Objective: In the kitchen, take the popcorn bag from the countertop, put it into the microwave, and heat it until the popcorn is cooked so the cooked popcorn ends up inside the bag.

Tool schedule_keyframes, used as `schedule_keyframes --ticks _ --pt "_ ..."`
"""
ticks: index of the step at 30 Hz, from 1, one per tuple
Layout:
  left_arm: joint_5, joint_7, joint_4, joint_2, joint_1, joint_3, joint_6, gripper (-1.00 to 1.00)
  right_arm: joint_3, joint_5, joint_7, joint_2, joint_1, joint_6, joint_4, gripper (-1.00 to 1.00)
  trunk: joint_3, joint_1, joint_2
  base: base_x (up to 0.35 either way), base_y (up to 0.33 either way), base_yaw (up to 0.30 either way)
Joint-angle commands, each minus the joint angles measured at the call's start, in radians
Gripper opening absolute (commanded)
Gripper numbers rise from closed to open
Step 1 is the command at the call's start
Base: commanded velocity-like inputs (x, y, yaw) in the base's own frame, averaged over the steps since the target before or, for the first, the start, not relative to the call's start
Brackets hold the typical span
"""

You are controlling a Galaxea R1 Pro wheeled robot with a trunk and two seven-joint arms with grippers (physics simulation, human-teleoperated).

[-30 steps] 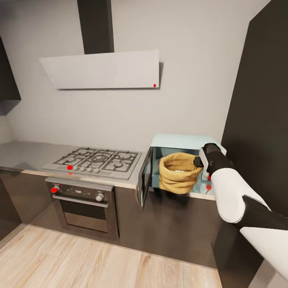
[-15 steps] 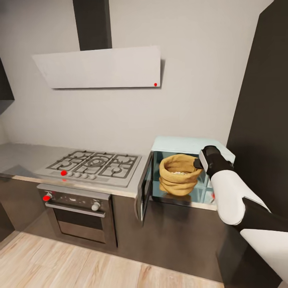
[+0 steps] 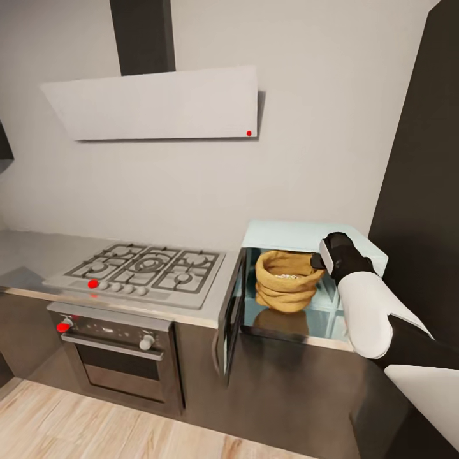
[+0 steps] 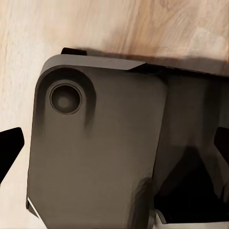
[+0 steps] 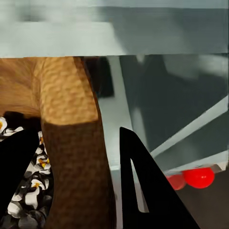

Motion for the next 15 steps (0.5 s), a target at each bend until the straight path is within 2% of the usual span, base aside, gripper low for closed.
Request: schedule_keyframes --ticks 1,8,15 --pt "0.007 -0.001 -0.001 0.000 0.001 0.003 -0.001 1.00 -0.005 -0.005 -0.006 0.001 -0.002 0.000 -0.002 -1.00 -0.001 0.000 -0.001 0.154 0.000 0.000" --pt "0.007 -0.001 -0.001 0.000 0.001 0.003 -0.001 1.00 -0.004 -0.005 -0.006 0.001 -0.002 0.000 -0.002 -1.00 -0.001 0.000 -0.001 0.139 0.000 0.000" --pt "0.007 -0.002 -0.001 0.000 0.000 0.003 -0.002 1.00 -0.005 -0.005 -0.006 -0.001 -0.002 0.000 -0.002 -1.00 -0.001 0.000 -0.001 0.012 0.000 0.000"
